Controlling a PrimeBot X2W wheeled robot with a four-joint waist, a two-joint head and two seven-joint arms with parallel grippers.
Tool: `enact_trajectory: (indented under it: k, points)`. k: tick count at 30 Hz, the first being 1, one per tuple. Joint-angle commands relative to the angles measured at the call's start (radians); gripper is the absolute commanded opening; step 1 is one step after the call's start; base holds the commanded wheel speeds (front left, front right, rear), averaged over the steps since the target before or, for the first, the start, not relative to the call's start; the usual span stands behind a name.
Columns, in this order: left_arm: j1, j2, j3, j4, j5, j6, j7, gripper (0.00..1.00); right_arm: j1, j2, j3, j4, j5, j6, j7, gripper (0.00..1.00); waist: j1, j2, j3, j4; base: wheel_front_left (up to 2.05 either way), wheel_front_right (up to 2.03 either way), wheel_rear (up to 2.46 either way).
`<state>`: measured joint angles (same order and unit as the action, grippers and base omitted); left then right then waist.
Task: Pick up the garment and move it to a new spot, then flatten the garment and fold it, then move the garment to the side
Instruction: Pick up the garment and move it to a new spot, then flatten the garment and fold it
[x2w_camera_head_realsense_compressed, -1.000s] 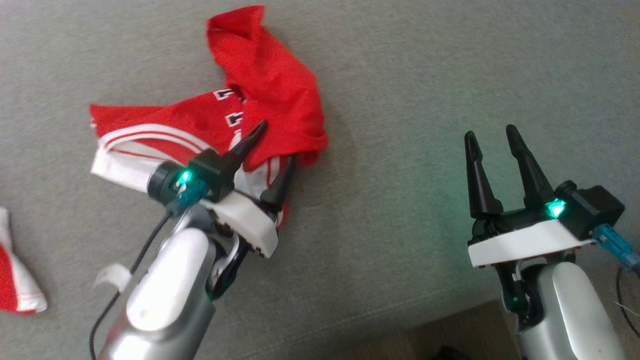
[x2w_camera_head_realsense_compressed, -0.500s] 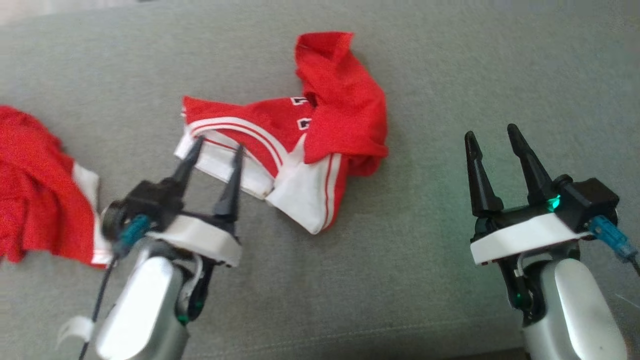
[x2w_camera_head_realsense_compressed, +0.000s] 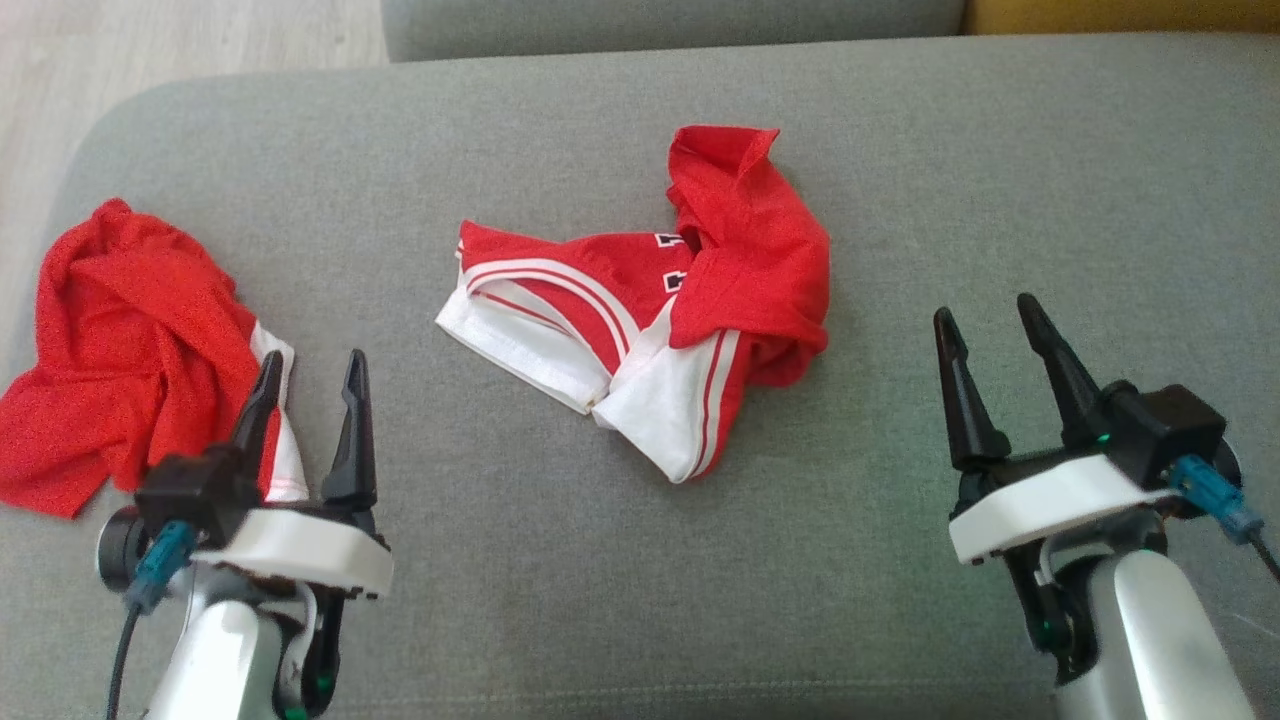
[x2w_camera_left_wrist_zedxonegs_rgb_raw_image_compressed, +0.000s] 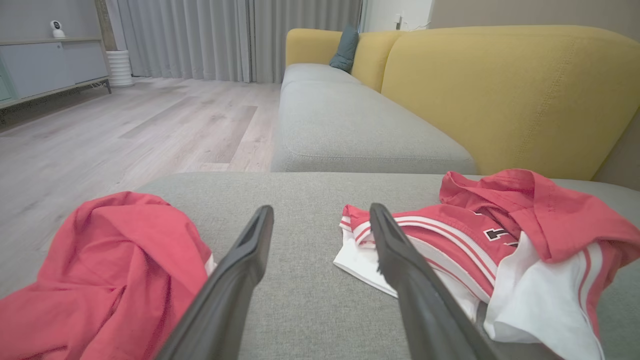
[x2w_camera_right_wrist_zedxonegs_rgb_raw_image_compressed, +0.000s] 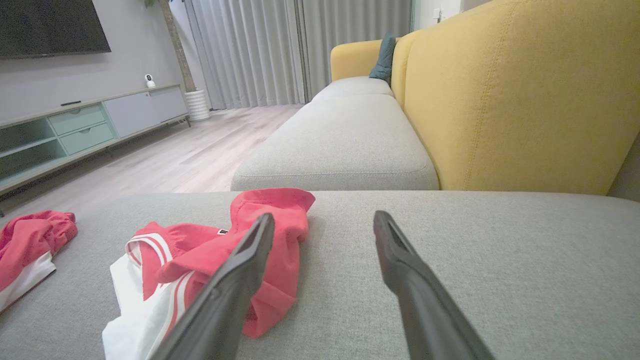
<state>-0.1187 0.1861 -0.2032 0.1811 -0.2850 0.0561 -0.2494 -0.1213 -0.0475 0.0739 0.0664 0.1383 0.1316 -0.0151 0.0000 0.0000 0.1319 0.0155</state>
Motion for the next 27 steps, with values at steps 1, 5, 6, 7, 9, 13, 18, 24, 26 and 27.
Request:
enact_trajectory:
  k: [1,5,6,7,9,13,18,24,26,27]
  points:
    - [-0.028,0.022,0.047,-0.042,0.010,0.003,-0.012,1.00,-0.013,-0.003,0.018,-0.033,-0.009,-0.001,0.005,1.00,0.0000,0.0000,-0.009,0.003,0.00,0.00,0.00]
    - [0.001,0.022,0.049,-0.057,0.034,-0.002,-0.012,1.00,0.004,-0.003,0.016,-0.027,-0.009,-0.001,0.011,1.00,0.0000,0.0000,-0.031,0.000,0.00,0.00,0.00]
    - [0.009,0.022,0.048,-0.058,0.040,-0.002,-0.012,1.00,0.009,-0.003,0.014,-0.026,-0.009,-0.001,0.012,1.00,0.0000,0.0000,-0.036,-0.001,0.00,0.00,0.00]
    - [0.015,0.021,0.049,-0.061,0.043,-0.003,-0.012,1.00,0.015,-0.003,0.012,-0.026,-0.008,-0.001,0.014,1.00,0.0000,0.0000,-0.039,-0.002,0.00,0.00,0.00]
    - [0.028,0.018,0.050,-0.061,0.047,-0.006,-0.012,1.00,0.025,-0.003,0.008,-0.024,-0.006,-0.001,0.016,1.00,0.0000,0.0000,-0.049,-0.004,0.00,0.00,0.00]
    - [0.047,0.013,0.054,-0.059,0.052,-0.009,-0.012,1.00,0.041,-0.003,0.005,-0.026,-0.001,-0.001,0.020,1.00,0.0000,0.0000,-0.062,-0.007,0.00,0.00,0.00]
    - [0.056,0.007,0.061,-0.058,0.056,-0.009,-0.012,1.00,0.051,-0.003,0.003,-0.032,0.002,-0.001,0.023,1.00,0.0000,0.0000,-0.068,-0.010,0.00,0.00,0.00]
    - [0.057,0.003,0.065,-0.053,0.059,-0.012,-0.012,1.00,0.050,-0.003,0.002,-0.037,0.002,-0.001,0.025,1.00,0.0000,0.0000,-0.066,-0.012,0.00,0.00,0.00]
    - [0.054,0.002,0.067,-0.050,0.060,-0.013,-0.012,1.00,0.047,-0.003,0.002,-0.036,0.002,-0.001,0.024,1.00,0.0000,0.0000,-0.066,-0.012,0.00,0.00,0.00]
    - [0.053,0.001,0.067,-0.049,0.061,-0.012,-0.012,1.00,0.045,-0.003,0.002,-0.036,0.003,-0.001,0.024,1.00,0.0000,0.0000,-0.065,-0.012,0.00,0.00,0.00]
